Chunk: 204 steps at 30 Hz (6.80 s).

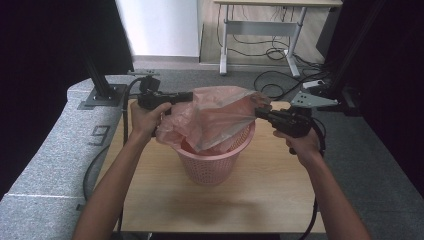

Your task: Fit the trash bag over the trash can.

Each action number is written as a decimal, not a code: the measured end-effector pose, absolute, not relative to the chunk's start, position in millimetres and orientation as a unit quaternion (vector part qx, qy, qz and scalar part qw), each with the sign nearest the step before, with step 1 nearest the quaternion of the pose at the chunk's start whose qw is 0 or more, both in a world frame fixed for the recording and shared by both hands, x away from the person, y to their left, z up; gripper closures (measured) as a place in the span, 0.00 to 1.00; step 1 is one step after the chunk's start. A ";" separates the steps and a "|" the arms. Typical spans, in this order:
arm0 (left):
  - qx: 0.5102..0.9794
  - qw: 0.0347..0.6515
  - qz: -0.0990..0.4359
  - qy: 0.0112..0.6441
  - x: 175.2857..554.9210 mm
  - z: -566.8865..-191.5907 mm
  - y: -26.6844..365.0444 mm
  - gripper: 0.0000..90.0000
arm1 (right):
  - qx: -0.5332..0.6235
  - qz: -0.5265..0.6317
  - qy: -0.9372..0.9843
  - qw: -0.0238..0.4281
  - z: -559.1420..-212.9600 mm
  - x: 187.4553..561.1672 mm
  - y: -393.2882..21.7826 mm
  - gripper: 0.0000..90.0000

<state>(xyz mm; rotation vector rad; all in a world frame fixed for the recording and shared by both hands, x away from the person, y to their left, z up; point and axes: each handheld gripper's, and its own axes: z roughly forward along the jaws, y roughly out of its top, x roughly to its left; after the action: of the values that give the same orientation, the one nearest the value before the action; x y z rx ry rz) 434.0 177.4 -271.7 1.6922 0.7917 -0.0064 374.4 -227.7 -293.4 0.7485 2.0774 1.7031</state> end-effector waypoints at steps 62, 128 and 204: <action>0.767 0.570 -0.033 0.293 434.9 -271.6 202.6 0.46 | 0.235 0.584 0.750 0.201 -288.4 381.9 -244.0 1.00; 0.725 0.590 0.046 0.353 359.6 -312.3 239.5 1.00 | 0.249 0.593 0.739 0.200 -306.5 312.9 -253.3 0.42; 0.718 0.613 -0.015 0.330 332.1 -366.0 261.3 1.00 | 0.124 0.538 0.825 0.121 -386.7 282.0 -168.4 0.99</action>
<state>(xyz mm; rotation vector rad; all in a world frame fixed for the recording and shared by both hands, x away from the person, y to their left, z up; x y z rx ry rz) 332.1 261.3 -366.0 1.6556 0.7618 -0.0351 282.0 -168.4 -386.7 0.3610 2.4097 1.5712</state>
